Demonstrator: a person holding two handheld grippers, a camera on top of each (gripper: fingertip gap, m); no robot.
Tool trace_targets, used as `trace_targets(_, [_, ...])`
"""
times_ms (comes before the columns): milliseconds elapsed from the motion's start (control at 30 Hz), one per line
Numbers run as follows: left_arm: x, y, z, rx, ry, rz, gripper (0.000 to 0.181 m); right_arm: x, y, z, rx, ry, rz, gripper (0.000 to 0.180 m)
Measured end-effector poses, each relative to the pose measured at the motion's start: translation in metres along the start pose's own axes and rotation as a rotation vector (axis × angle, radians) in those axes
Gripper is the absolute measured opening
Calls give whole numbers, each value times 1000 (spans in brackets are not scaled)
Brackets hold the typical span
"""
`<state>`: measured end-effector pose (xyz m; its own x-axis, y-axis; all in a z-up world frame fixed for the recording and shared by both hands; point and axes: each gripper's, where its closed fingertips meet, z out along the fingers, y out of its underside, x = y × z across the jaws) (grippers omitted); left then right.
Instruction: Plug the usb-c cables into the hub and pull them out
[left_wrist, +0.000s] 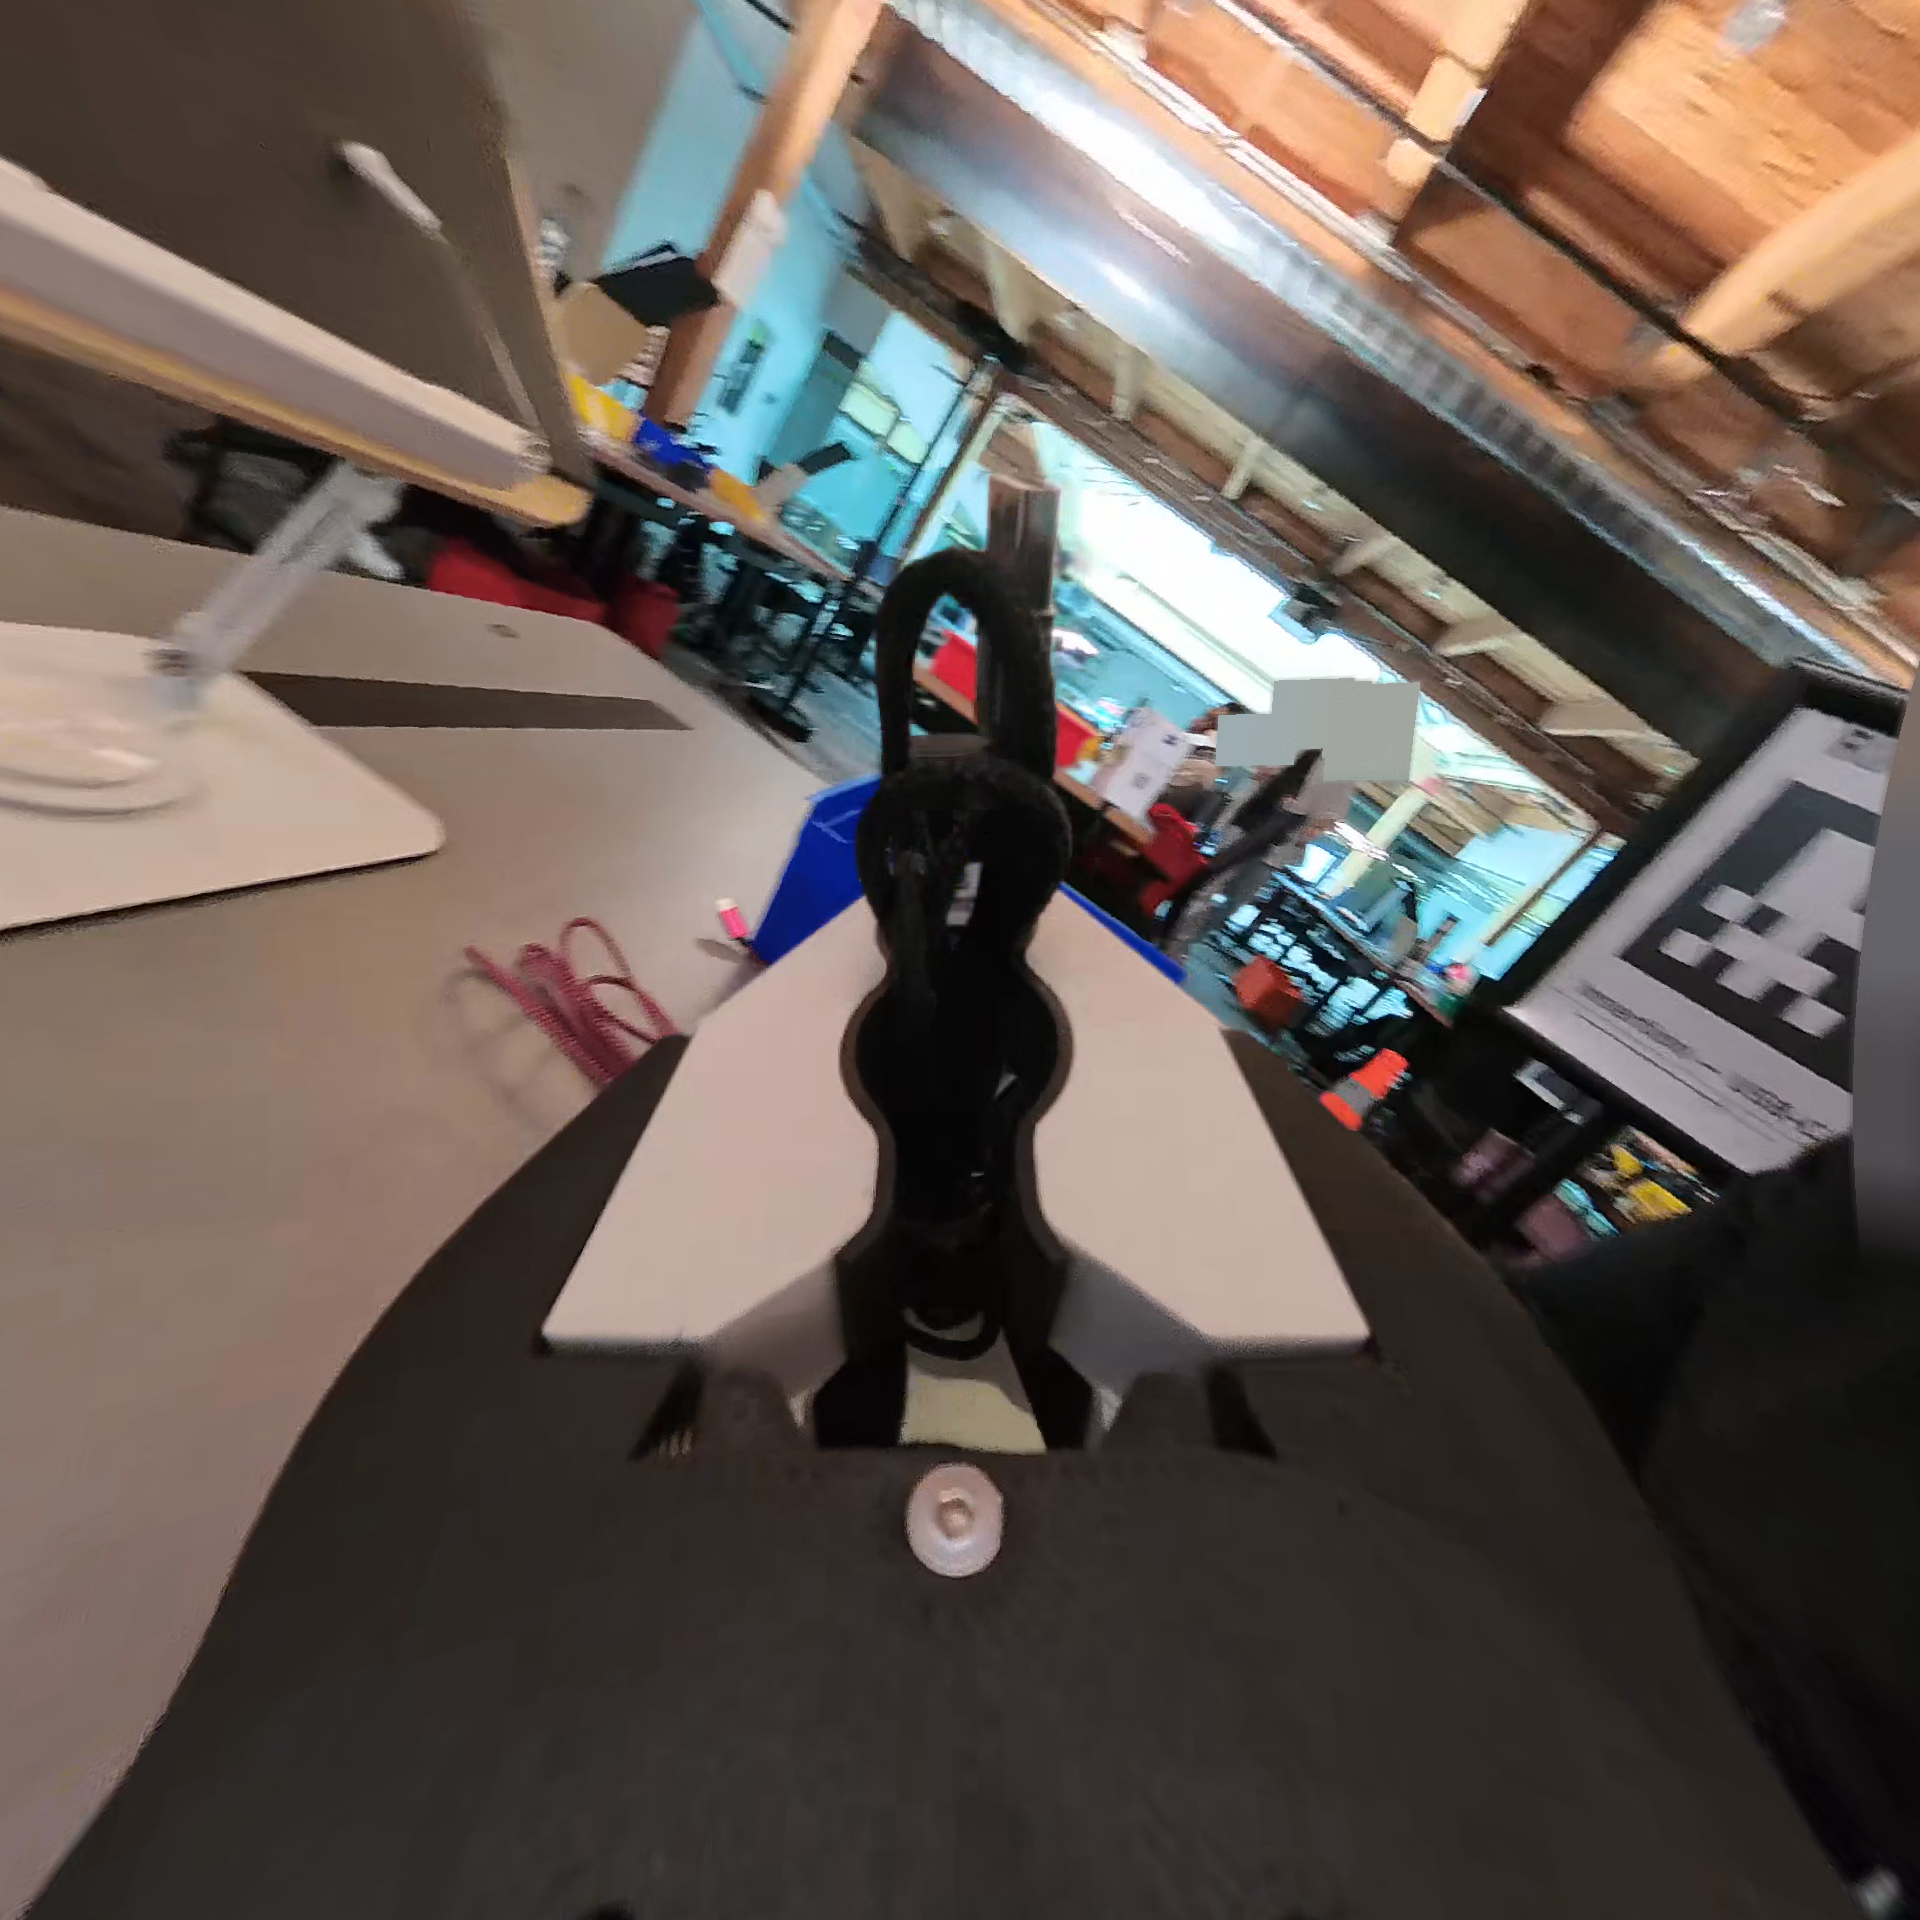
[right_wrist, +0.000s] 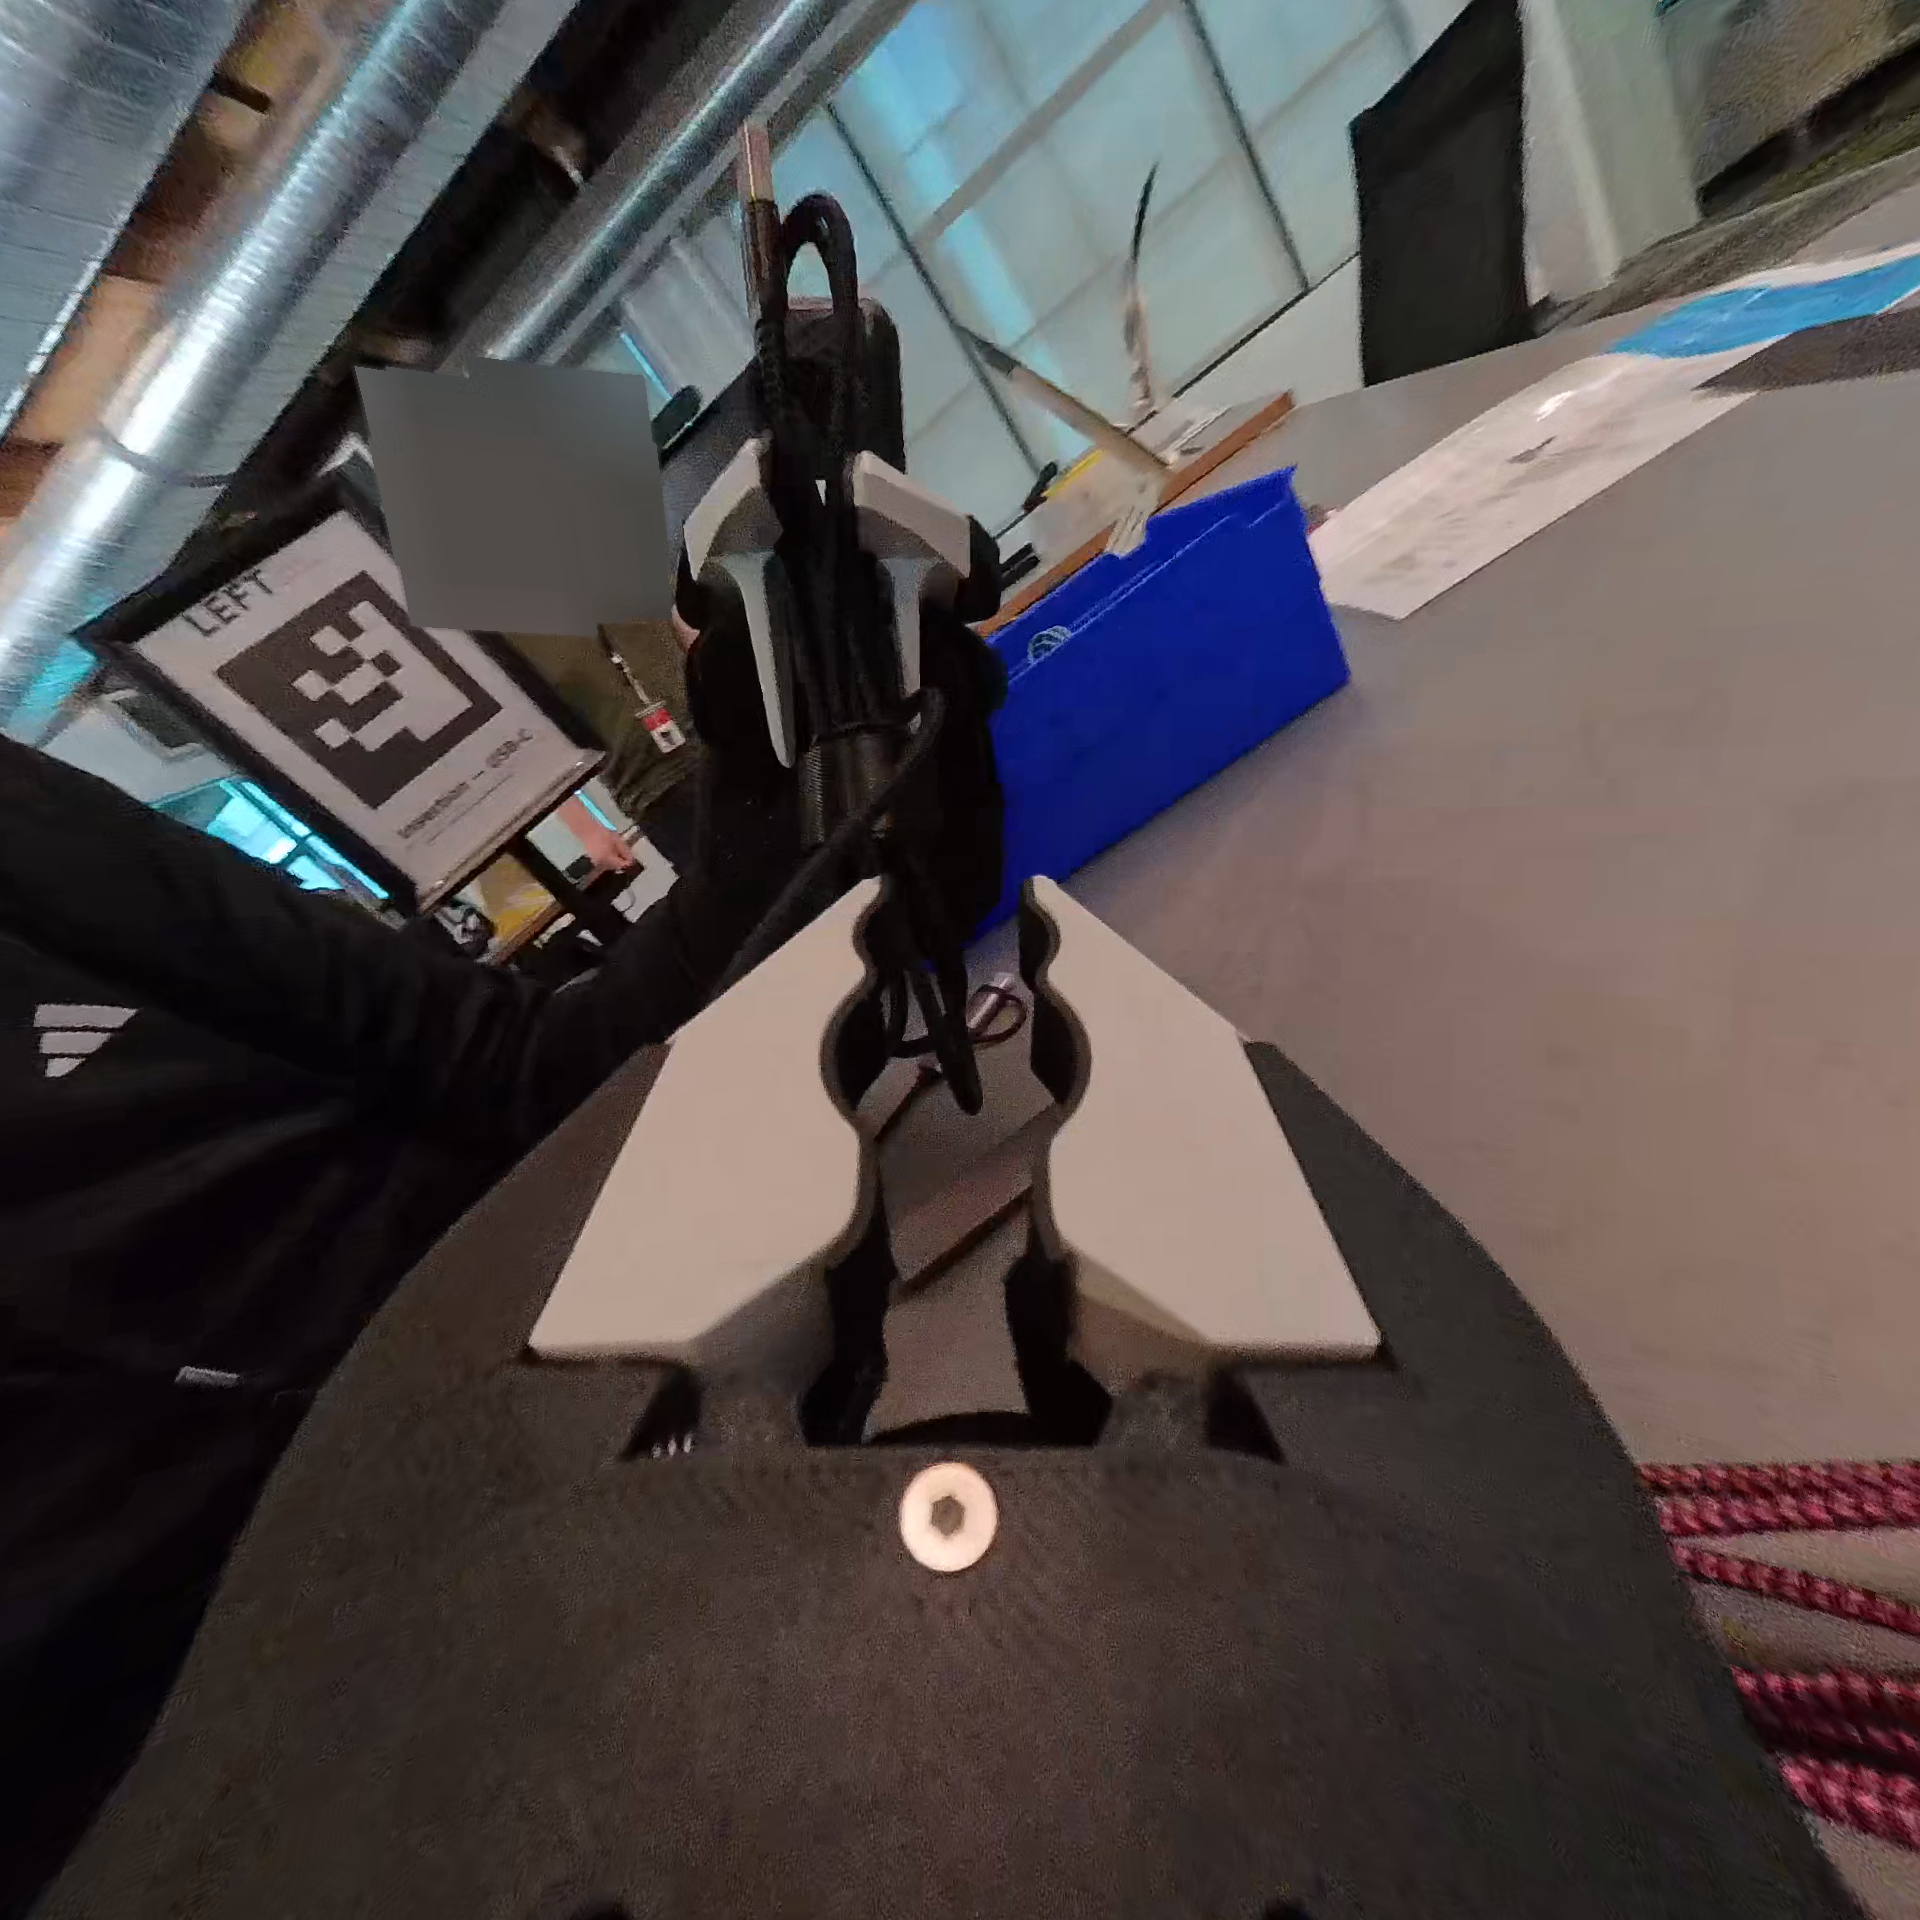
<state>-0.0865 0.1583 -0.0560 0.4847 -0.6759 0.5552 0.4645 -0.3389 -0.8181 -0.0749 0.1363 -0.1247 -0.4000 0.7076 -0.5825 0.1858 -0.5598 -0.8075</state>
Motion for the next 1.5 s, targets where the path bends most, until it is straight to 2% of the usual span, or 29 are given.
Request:
trace_targets(67, [-12, -5, -6, 25, -71, -12, 10, 5, -11, -10, 52, 68, -39, 14])
trace_targets(133, [-26, -9, -13, 45, -142, -27, 11, 15, -21, -19, 85, 214, -161, 16])
trace_targets(267, [-45, -8, -20, 60, -231, -57, 11, 21, -23, -19, -7, 448, -455, 27])
trace_targets(367, [-49, -5, -16, 71, -258, -69, 11, 12, -11, 0, -111, 500, -657, 32])
trace_targets(433, [-47, 0, -10, 62, -264, -71, 11, 11, 2, 14, -167, 493, -703, 39])
trace_targets(533, [-43, 7, 0, 40, -271, -57, 11, 10, 10, 26, -197, 492, -737, 40])
trace_targets(600, [-43, 10, 4, 37, -281, -62, 11, 13, 10, 28, -196, 502, -726, 41])
trace_targets(667, [-42, 14, 7, 35, -269, -79, 12, 21, 11, 26, -206, 532, -700, 33])
trace_targets(800, [-45, 18, 9, 23, -255, -97, 13, 24, 16, 24, -230, 522, -657, 29])
trace_targets(933, [-27, 13, 10, 27, -77, -120, 22, 5, 13, 23, -132, 282, -429, 27])
trace_targets(1067, [-11, 20, 12, -51, 79, -143, 35, -9, 8, 18, -59, 60, -200, 27])
trace_targets(1167, [0, 23, 11, -60, 169, -166, 30, -24, 8, 18, -50, -94, -81, 27])
trace_targets(1233, [-1, 29, 12, -79, 172, -171, 18, -26, 11, 18, -76, -124, -64, 27])
trace_targets(1367, [-12, 28, 10, -56, 72, -103, 9, -16, 8, 17, -67, -69, -96, 30])
trace_targets(1500, [-28, 21, 5, -20, -53, -62, 8, 0, -6, 9, -32, 111, -263, 37])
